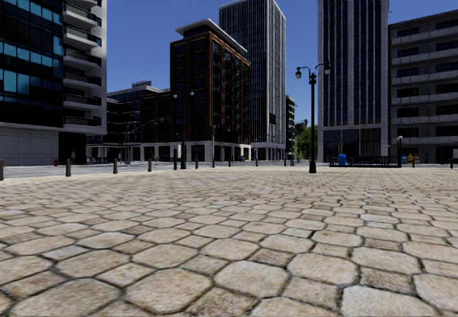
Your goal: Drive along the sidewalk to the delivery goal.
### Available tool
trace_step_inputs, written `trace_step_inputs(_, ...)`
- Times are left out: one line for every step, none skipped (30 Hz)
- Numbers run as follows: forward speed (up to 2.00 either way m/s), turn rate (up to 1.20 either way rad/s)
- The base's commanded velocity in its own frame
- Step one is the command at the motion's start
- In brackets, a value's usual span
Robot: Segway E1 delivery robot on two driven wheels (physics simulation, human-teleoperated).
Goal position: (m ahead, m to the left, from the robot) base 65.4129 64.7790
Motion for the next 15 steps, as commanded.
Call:
trace_step_inputs(2.0, 0.0)
trace_step_inputs(2.0, 0.0)
trace_step_inputs(2.0, 0.0)
trace_step_inputs(2.0, 0.0)
trace_step_inputs(2.0, 0.0)
trace_step_inputs(2.0, 0.0)
trace_step_inputs(2.0, 0.0)
trace_step_inputs(2.0, 0.0)
trace_step_inputs(2.0, 0.0)
trace_step_inputs(2.0, 0.0)
trace_step_inputs(2.0, 0.0)
trace_step_inputs(2.0, 0.0)
trace_step_inputs(2.0, 0.0)
trace_step_inputs(2.0, 0.0)
trace_step_inputs(2.0, 0.0)
